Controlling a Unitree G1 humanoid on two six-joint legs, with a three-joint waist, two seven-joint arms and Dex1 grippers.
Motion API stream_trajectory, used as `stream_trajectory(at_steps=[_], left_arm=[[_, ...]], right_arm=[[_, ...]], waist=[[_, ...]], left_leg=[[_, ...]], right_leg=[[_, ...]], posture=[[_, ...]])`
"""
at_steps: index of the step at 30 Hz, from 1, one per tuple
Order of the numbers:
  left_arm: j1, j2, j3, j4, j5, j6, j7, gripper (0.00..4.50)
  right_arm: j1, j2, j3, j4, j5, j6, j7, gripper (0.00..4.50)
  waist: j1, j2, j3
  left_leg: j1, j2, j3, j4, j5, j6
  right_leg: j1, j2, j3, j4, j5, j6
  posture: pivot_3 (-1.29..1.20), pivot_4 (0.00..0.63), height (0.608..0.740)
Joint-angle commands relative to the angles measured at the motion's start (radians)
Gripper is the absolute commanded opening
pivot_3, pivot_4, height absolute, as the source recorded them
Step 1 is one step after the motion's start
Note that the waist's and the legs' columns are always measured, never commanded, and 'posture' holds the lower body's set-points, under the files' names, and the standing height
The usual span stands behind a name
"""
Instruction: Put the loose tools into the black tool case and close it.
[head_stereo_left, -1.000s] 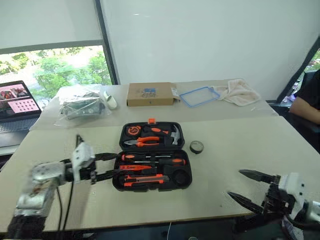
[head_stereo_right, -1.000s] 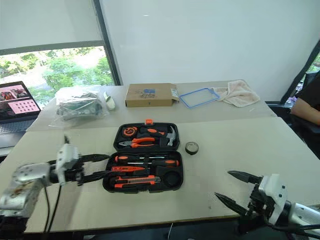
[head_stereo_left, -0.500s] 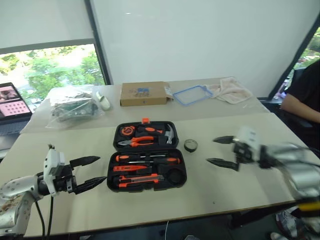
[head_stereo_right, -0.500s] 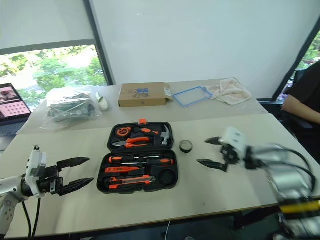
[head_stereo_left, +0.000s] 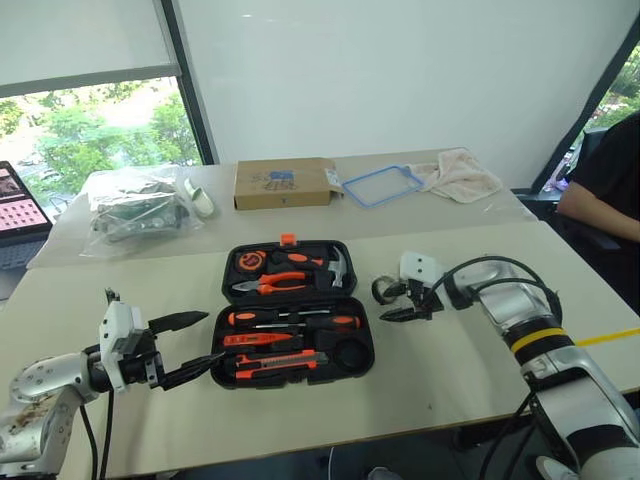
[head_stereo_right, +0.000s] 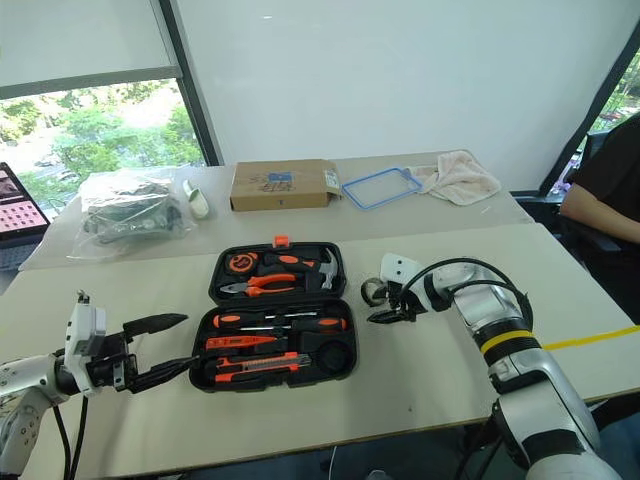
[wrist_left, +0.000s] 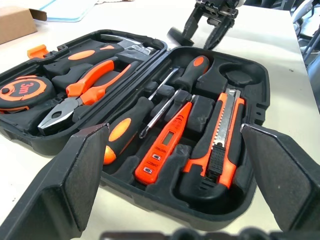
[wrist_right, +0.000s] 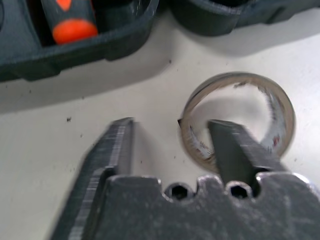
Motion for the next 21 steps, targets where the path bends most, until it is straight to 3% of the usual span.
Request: stream_trajectory(at_steps=[1,3,5,11,13,16,21], left_arm=[[0.003,0.005,0.005,-0.029,-0.018,-0.023,-0.019,4.50],[0.001,0.004,0.001,-0.030,-0.025,-0.025,-0.033,4.50],[-0.001,0.004,-0.002,-0.029,-0.025,-0.025,-0.037,4.50],[0.001,0.003,-0.008,-0.023,-0.023,-0.032,-0.045,4.50],[0.009,0.002,-0.008,-0.026,-0.022,-0.032,-0.047,4.50],[0.026,0.000,-0.013,-0.033,-0.017,-0.037,-0.051,4.50],[0.053,0.000,-0.015,-0.060,-0.019,-0.034,-0.045,4.50]], right_arm=[[-0.038,-0.001,-0.019,0.025,-0.009,-0.054,0.023,1.18],[-0.040,-0.007,-0.044,0.023,0.020,-0.129,0.064,0.37],[-0.027,-0.008,-0.077,-0.019,0.091,-0.189,0.151,0.03],[0.026,-0.025,-0.125,-0.303,0.290,-0.016,0.332,0.03],[0.057,-0.054,-0.078,-0.527,0.348,0.237,0.322,0.03],[0.092,-0.078,0.009,-0.699,0.324,0.401,0.295,0.03],[0.107,-0.096,0.127,-0.749,0.211,0.476,0.236,0.03]], waist=[[0.000,0.000,0.000],[0.001,0.000,0.000],[0.002,0.000,0.000],[0.003,0.000,0.000],[0.005,0.000,0.000],[0.009,0.001,0.000],[0.012,0.001,0.000]], left_leg=[[0.000,0.000,0.000,0.001,0.000,0.000],[0.000,0.000,0.000,0.002,0.000,-0.001],[0.000,0.001,0.000,0.003,0.000,-0.001],[0.000,0.001,0.000,0.004,0.000,-0.001],[0.000,0.002,0.000,0.004,0.000,-0.002],[-0.001,0.002,0.000,0.004,0.000,-0.002],[-0.001,0.001,0.000,0.006,-0.001,-0.001]], right_leg=[[0.000,0.000,0.000,0.000,0.000,0.000],[0.000,0.000,0.001,0.001,0.001,-0.001],[0.000,0.001,0.001,0.002,0.002,-0.001],[0.000,0.001,0.001,0.002,0.002,-0.001],[0.000,0.001,0.001,0.002,0.002,-0.001],[0.000,0.000,0.000,0.003,0.002,-0.001],[0.000,-0.001,0.001,0.003,0.002,-0.001]], posture=[[0.00,0.150,0.740],[0.00,0.150,0.740],[0.00,0.150,0.740],[0.00,0.150,0.740],[0.00,0.150,0.740],[0.00,0.150,0.740],[0.00,0.150,0.740]])
